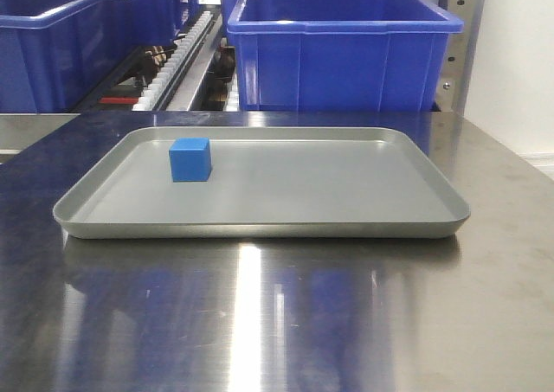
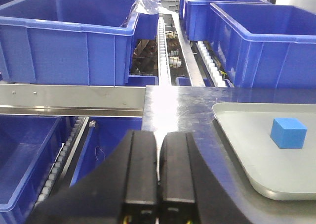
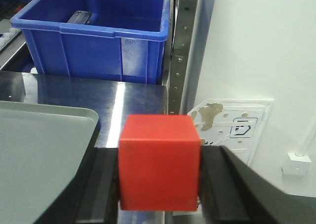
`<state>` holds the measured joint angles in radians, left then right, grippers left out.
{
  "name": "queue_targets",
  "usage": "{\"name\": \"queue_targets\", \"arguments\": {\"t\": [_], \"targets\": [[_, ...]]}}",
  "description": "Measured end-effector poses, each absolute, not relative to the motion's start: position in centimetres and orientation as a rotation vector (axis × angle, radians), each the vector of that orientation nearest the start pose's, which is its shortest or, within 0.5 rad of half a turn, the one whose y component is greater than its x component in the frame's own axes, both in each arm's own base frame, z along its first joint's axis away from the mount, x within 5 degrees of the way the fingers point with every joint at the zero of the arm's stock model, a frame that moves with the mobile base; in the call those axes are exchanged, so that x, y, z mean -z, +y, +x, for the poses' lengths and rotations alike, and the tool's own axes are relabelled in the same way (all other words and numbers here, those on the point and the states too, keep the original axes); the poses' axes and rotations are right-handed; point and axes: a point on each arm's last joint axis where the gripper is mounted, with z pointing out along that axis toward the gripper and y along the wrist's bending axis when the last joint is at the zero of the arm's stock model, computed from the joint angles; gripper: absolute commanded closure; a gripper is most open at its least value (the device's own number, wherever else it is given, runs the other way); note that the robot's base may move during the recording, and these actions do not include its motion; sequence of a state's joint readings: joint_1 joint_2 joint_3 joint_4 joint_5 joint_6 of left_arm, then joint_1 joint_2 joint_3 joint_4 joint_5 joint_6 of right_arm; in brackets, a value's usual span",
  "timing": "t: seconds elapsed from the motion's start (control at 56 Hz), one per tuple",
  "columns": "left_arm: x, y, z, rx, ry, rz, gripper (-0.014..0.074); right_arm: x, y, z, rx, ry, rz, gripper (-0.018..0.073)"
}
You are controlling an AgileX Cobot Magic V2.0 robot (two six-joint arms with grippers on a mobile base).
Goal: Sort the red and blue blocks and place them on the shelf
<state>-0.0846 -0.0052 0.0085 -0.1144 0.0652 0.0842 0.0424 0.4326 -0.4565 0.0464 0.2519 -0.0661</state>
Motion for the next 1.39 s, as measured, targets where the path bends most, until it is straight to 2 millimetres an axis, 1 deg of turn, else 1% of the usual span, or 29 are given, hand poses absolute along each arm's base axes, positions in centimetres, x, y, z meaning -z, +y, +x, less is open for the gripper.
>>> {"name": "queue_targets", "arguments": {"t": [0.268, 0.464, 0.571, 0.643, 0.768, 0.839, 0.964, 1.071, 1.25, 1.393], "targets": [[-20.5, -0.5, 5.6, 0.096, 1.552, 0.048, 0.0517, -31.3, 0.5, 9.7, -0.026, 1.710, -0.063, 0.0176], [-20.8, -0.5, 5.6, 0.114, 1.515, 0.026, 0.0517, -31.3, 0.5, 9.7, -0.026, 1.710, -0.063, 0.0176], [-20.9, -0.6, 5.6, 0.125, 1.538, 0.023, 0.0517, -31.3, 0.5, 9.7, -0.026, 1.710, -0.063, 0.0176], [-21.5, -0.6, 5.4, 0.133, 1.570, 0.030, 0.0517, -31.3, 0.5, 9.7, -0.027, 1.710, -0.062, 0.0176], [-23.9, -0.8, 5.9, 0.147, 1.645, 0.035, 0.0517, -31.3, 0.5, 9.7, -0.027, 1.710, -0.062, 0.0176], [-24.9, -0.9, 6.6, 0.155, 1.723, 0.039, 0.0517, -31.3, 0.5, 9.7, -0.027, 1.710, -0.062, 0.0176], [-26.0, -1.2, 8.8, 0.160, 1.890, 0.047, 0.0517, -31.3, 0.5, 9.7, -0.027, 1.710, -0.062, 0.0176], [-26.9, -1.4, 10.7, 0.159, 1.970, 0.048, 0.0517, -31.3, 0.5, 9.7, -0.027, 1.710, -0.062, 0.0176], [-27.1, -1.7, 14.1, 0.161, 2.107, 0.033, 0.0517, -31.3, 0.5, 9.7, -0.027, 1.710, -0.062, 0.0176], [-28.0, -2.6, 16.9, 0.197, 2.229, -0.029, 0.0517, -31.3, 0.5, 9.7, -0.027, 1.711, -0.062, 0.0176]]}}
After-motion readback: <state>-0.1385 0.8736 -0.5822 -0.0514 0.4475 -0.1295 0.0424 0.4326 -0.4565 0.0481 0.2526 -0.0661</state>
